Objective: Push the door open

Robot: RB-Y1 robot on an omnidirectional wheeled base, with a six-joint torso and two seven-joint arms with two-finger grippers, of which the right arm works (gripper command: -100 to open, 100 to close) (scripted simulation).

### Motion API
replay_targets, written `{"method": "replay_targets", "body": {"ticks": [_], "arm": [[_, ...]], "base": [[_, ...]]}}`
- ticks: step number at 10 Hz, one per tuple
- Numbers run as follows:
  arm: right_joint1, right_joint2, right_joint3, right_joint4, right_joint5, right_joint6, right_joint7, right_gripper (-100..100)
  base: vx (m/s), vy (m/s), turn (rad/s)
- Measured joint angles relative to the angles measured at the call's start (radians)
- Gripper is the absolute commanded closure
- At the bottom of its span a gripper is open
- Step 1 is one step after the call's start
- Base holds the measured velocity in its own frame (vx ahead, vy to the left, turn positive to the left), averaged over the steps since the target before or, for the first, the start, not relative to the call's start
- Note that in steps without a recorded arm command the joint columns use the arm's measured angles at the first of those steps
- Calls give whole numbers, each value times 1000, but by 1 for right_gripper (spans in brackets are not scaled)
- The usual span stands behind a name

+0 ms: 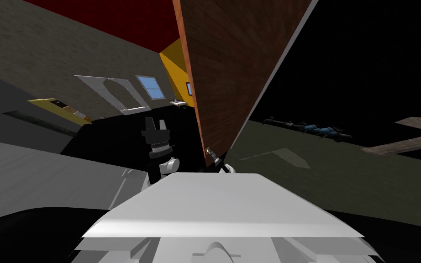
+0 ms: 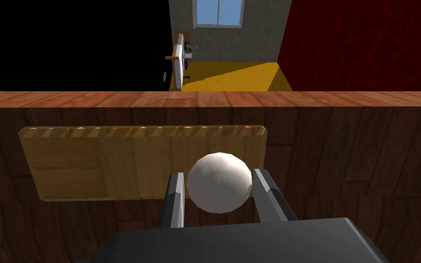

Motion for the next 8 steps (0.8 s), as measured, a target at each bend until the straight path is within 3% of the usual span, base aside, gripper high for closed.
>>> {"method": "replay_targets", "body": {"ticks": [2,4,7,8], "arm": [[-8,5,-26,22,-5,-12,7,100],[-2,5,-50,17,-10,-7,16,100],[-19,22,-100,62,-21,-26,36,100],[-21,26,-114,74,-23,-34,41,-100]], "base": [[103,161,-45],[117,139,-94],[135,116,-78],[-99,24,-78]]}}
